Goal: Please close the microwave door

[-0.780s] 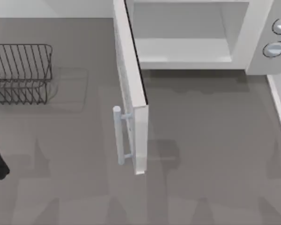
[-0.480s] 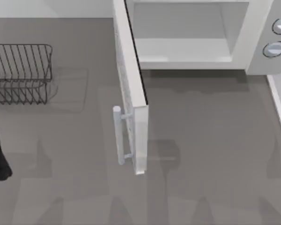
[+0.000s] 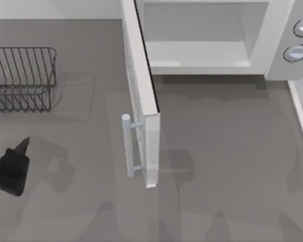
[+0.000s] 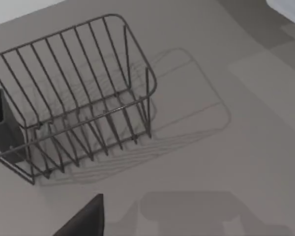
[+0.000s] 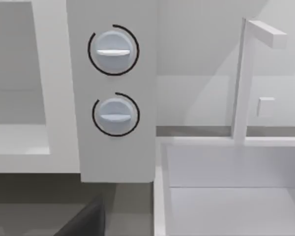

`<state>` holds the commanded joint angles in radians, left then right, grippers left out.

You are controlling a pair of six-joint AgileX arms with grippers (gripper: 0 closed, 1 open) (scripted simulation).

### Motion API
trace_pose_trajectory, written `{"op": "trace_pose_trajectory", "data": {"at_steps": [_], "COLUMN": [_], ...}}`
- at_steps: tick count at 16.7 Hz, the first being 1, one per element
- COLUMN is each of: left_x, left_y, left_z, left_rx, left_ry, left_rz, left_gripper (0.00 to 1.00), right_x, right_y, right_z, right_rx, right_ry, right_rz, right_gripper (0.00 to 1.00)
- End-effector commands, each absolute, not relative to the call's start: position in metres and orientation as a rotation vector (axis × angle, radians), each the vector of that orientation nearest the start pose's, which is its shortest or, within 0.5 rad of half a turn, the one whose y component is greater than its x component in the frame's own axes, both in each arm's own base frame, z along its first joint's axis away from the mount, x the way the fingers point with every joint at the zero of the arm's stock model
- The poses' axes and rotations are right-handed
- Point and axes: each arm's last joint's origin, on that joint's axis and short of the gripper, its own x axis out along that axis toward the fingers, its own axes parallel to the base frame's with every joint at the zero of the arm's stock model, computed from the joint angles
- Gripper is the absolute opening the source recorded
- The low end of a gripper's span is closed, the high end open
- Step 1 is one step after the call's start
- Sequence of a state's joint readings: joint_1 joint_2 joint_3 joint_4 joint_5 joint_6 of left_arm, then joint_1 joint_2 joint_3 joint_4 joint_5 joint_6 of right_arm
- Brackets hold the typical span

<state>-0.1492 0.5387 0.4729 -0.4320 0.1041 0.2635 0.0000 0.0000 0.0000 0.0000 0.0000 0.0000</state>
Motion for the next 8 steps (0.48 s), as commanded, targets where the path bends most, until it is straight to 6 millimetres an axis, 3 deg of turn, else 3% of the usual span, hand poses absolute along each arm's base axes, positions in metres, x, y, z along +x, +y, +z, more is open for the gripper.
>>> {"op": "trace_pose_trajectory", "data": {"at_steps": [8], "left_x": [0.217], "left_y": [-0.071], "left_z": [0.310], "left_rx": [0.547], "left_ry": [0.877], "left_rz": [-0.786], "left_gripper": [1.00], "right_x": [0.106], "right_y": [-0.001], "right_z": [0.160], "right_rx": [0.000], "right_ry": [0.000], "right_rz": [0.000], "right_gripper": [1.00]}}
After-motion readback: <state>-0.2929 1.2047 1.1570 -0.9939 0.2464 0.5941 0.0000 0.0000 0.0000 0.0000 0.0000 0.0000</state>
